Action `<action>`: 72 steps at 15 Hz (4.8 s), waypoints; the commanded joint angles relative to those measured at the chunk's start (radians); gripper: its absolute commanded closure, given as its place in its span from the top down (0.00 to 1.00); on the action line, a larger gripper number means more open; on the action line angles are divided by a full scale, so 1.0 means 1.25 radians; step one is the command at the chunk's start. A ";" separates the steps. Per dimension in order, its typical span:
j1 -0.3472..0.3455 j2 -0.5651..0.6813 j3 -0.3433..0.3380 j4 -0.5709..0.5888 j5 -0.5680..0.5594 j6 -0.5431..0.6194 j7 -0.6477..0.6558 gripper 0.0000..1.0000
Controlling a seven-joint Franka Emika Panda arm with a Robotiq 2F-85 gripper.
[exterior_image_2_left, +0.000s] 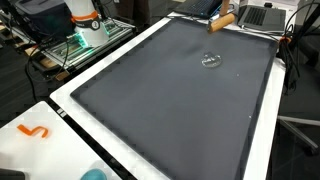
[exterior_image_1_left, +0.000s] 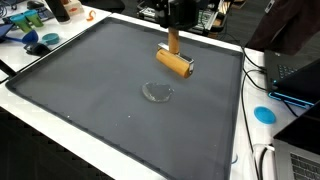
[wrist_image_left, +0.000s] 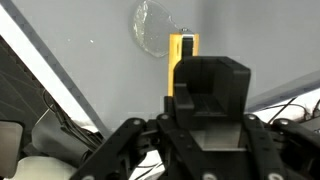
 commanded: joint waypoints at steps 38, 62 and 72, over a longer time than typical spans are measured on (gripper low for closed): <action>0.059 0.017 0.018 0.171 -0.186 -0.088 -0.176 0.48; 0.009 0.189 0.007 0.082 -0.179 0.103 -0.444 0.23; -0.003 0.205 0.004 0.037 -0.169 0.115 -0.470 0.23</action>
